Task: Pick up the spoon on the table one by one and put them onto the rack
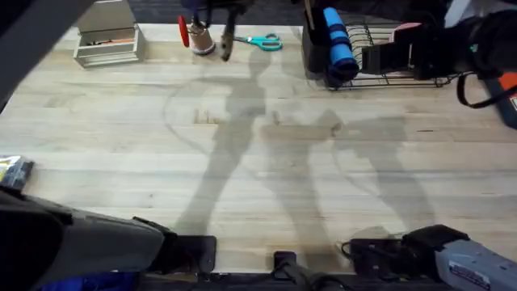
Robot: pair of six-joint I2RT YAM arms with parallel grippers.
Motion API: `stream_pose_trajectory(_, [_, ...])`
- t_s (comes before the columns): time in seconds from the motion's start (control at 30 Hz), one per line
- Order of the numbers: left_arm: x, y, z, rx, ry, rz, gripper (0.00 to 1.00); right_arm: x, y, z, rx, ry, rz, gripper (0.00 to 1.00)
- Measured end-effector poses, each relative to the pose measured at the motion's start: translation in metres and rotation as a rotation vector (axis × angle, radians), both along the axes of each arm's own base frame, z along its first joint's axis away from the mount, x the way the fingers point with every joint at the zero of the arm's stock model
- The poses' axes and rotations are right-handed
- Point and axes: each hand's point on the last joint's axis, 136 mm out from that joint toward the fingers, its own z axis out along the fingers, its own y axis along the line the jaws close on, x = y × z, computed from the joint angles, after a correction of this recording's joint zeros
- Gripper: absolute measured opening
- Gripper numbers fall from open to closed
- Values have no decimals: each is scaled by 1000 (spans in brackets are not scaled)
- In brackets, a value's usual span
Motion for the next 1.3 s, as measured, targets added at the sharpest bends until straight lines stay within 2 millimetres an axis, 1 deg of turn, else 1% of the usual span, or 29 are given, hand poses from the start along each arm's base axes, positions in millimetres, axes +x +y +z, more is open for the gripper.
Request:
stream_pose_trajectory(0.1, [4,-22,6,-18,-41,-44,43,0,0,0,0,1,0,992])
stream_pose_trajectory(0.13, [13,-49,0,-52,-60,-103,43,-1,0,-1,-1,3,0,992])
stream_pose_trajectory(0.27, [26,-75,-9,-125,-63,-146,43,-1,0,-1,-1,4,0,992])
stream_pose_trajectory(0.47, [49,-100,-13,-228,-101,-168,43,-1,0,-1,-1,4,0,992])
stream_pose_trajectory(0.7, [76,-125,-18,-293,-181,-195,45,-1,0,-1,-1,4,0,992])
stream_pose_trajectory(0.93, [92,-157,-15,-343,-282,-248,45,-1,0,-1,-1,4,0,992])
stream_pose_trajectory(1.0, [104,-179,-17,-376,-359,-289,45,-1,0,-1,-1,4,0,992])
stream_pose_trajectory(1.3, [125,-193,-26,-418,-462,-305,45,-1,0,-1,-1,4,0,992])
